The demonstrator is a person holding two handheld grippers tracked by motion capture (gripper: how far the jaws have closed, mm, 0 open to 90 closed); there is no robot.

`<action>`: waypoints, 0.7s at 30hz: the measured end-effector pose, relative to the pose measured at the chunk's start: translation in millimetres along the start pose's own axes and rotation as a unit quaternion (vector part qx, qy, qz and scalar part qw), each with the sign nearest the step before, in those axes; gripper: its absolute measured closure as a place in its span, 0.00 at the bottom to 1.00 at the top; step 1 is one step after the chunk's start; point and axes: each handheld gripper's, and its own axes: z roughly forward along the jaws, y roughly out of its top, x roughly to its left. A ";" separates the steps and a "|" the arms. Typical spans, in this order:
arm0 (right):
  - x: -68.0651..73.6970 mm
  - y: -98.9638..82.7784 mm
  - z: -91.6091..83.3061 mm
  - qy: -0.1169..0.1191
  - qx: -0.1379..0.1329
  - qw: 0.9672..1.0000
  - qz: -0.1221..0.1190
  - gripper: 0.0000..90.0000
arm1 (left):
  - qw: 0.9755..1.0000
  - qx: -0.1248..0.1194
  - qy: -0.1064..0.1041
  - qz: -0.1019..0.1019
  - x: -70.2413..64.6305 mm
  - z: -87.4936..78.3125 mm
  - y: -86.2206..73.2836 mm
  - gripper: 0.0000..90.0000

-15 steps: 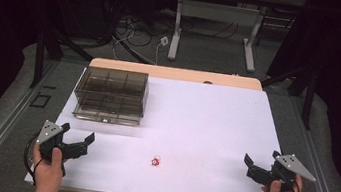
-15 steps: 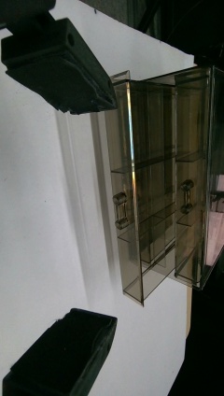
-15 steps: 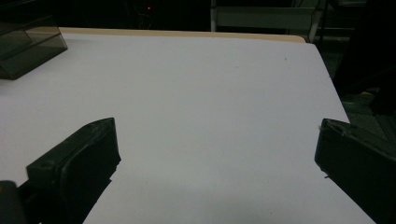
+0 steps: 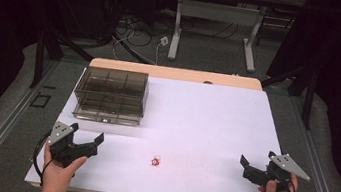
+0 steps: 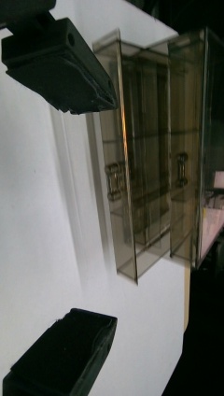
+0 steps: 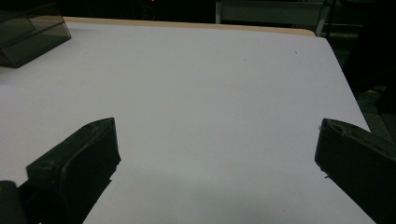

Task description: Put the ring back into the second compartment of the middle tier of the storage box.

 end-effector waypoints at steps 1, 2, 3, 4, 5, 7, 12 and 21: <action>0.0 0.0 0.0 0.000 0.000 1.000 0.000 0.00 | 1.000 -0.001 -0.002 0.005 -2.6 -0.1 0.6 0.00; -0.2 -0.2 0.0 -0.001 0.003 1.000 0.001 0.00 | 1.000 -0.002 -0.005 0.008 -5.5 -0.1 1.3 0.00; -0.2 -0.5 0.0 -0.002 0.004 1.000 0.004 0.00 | 1.000 -0.002 -0.006 0.012 -8.3 -0.3 2.1 0.00; 0.0 -1.1 0.8 0.000 0.004 1.000 0.008 0.00 | 1.000 -0.004 -0.009 0.017 -13.7 -0.6 2.8 0.00; 0.0 -1.1 0.8 0.000 0.004 1.000 0.008 0.00 | 1.000 -0.004 -0.009 0.017 -13.7 -0.6 2.8 0.00; -0.8 -1.1 1.5 -0.001 0.004 1.000 0.003 0.00 | 1.000 -0.006 -0.014 0.023 -18.3 -0.5 2.9 0.00; -0.4 -1.4 1.7 0.002 0.008 1.000 0.007 0.00 | 0.999 0.001 -0.028 0.017 -27.9 0.8 4.8 0.00; 2.2 -1.9 3.2 0.003 0.009 1.000 0.009 0.00 | 0.998 -0.011 -0.063 0.030 -47.7 5.8 20.0 0.02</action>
